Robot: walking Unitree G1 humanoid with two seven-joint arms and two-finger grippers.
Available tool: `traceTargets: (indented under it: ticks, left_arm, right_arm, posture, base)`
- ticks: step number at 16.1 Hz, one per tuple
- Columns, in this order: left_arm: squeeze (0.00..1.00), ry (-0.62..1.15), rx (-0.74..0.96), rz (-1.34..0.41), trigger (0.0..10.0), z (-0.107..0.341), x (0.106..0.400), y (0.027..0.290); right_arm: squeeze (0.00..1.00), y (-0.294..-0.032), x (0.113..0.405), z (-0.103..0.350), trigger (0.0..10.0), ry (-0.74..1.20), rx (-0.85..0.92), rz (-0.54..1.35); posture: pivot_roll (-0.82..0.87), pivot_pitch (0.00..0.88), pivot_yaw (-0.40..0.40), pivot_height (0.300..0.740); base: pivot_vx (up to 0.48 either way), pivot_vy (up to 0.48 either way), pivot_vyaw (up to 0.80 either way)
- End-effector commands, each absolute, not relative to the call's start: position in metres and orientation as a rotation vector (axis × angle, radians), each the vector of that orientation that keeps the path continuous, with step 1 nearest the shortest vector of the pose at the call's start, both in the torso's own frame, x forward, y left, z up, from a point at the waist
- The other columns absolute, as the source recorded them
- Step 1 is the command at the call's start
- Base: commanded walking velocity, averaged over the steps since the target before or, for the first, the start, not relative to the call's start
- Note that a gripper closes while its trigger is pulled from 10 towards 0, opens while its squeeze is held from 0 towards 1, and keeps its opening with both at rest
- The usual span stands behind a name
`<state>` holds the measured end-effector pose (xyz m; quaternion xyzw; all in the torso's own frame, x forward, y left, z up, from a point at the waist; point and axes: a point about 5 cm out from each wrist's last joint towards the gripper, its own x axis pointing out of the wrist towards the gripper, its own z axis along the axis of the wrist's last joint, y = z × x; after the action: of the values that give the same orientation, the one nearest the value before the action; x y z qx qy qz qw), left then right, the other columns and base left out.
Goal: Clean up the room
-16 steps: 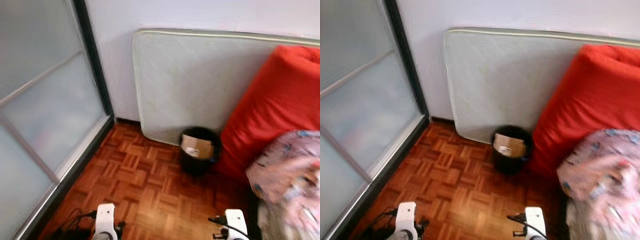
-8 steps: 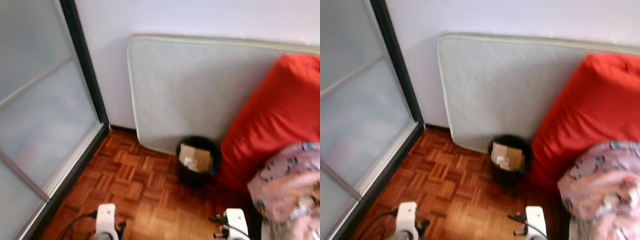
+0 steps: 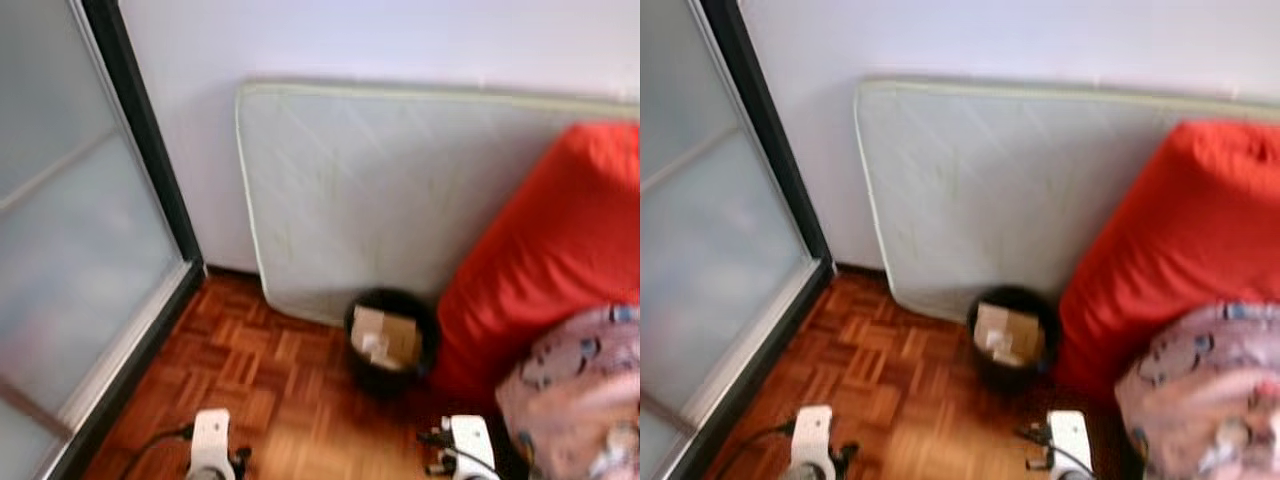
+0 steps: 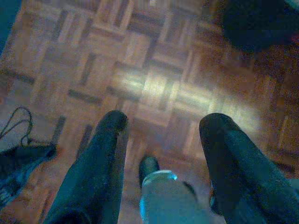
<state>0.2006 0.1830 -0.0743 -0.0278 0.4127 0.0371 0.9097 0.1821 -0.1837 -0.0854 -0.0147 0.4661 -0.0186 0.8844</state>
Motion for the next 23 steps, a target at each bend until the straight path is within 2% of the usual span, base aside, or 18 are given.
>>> traceTargets:
  ticks: [1,7,11,23]
  left_arm:
    - [0.0,0.864,-0.042,0.097,10.0,-0.0748,0.1976,0.193]
    - [0.0,0.865,-0.04,0.097,10.0,-0.0748,0.1976,0.1936]
    - [0.0,0.866,-0.04,0.096,10.0,-0.0749,0.1973,0.1937]
    - [0.0,0.864,-0.044,0.097,10.0,-0.0749,0.1973,0.193]
  right_arm:
    - [0.0,-0.1739,0.1852,-0.0849,10.0,0.962,-0.016,-0.018]
    - [0.0,-0.174,0.1845,-0.0853,10.0,0.967,-0.007,-0.03]
    - [0.0,-0.1733,0.1845,-0.0853,10.0,0.966,-0.007,-0.022]
    - [0.0,-0.1732,0.1864,-0.0841,10.0,0.952,-0.026,0.006]
  posture:
    - [-0.03,0.007,-0.029,0.74]
    - [-0.04,0.0,-0.026,0.74]
    - [-0.03,0.0,-0.026,0.74]
    - [-0.03,0.005,-0.029,0.74]
  base:
    - [0.311,0.0,0.0]
    - [0.312,0.0,0.0]
    - [0.311,0.0,-0.7]
    - [0.312,0.0,0.0]
